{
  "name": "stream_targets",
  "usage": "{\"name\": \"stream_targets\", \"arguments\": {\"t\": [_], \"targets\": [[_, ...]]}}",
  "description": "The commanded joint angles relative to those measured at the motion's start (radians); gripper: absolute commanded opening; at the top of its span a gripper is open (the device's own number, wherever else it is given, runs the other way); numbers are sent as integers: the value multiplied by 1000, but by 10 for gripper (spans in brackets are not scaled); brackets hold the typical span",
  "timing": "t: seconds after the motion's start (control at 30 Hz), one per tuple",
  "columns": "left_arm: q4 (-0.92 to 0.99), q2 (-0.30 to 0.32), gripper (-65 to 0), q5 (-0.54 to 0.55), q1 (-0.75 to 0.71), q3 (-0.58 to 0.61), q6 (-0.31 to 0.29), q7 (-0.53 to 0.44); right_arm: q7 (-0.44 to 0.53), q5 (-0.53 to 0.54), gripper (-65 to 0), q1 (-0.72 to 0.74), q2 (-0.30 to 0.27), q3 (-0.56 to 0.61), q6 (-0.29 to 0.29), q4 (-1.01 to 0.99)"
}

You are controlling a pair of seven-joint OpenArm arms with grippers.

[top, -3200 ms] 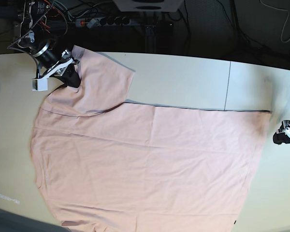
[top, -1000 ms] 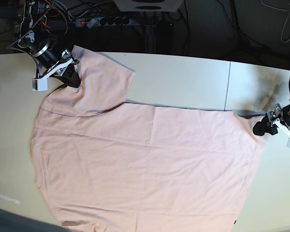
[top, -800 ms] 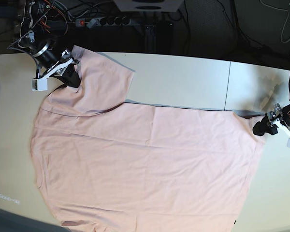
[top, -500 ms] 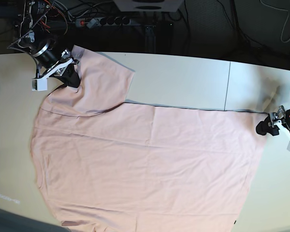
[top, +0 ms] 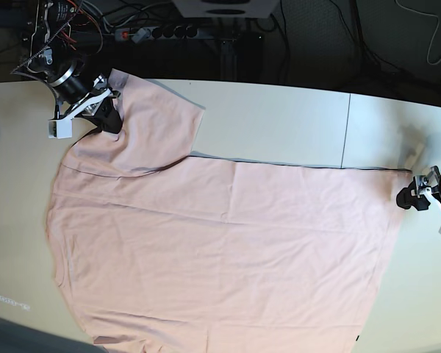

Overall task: Fold the T-shirt properly
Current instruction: 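Pinch the shirt's side edge with the left gripper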

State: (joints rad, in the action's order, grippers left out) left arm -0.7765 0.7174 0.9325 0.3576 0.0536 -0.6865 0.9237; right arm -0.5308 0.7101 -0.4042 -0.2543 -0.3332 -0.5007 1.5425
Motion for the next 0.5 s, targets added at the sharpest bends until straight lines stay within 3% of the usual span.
{"name": "stream_targets", "arguments": {"t": [0.0, 0.27, 0.47], "targets": [[-3, 25, -199, 12, 22, -5, -6, -16, -4, -11, -650, -1, -9, -4, -12, 10], [60, 6, -199, 15, 18, -5, -6, -4, -4, -11, -650, -1, -9, -4, -12, 10], [60, -21, -199, 99, 8, -5, -7, 68, -4, -11, -650, -1, -9, -4, -12, 10]]}}
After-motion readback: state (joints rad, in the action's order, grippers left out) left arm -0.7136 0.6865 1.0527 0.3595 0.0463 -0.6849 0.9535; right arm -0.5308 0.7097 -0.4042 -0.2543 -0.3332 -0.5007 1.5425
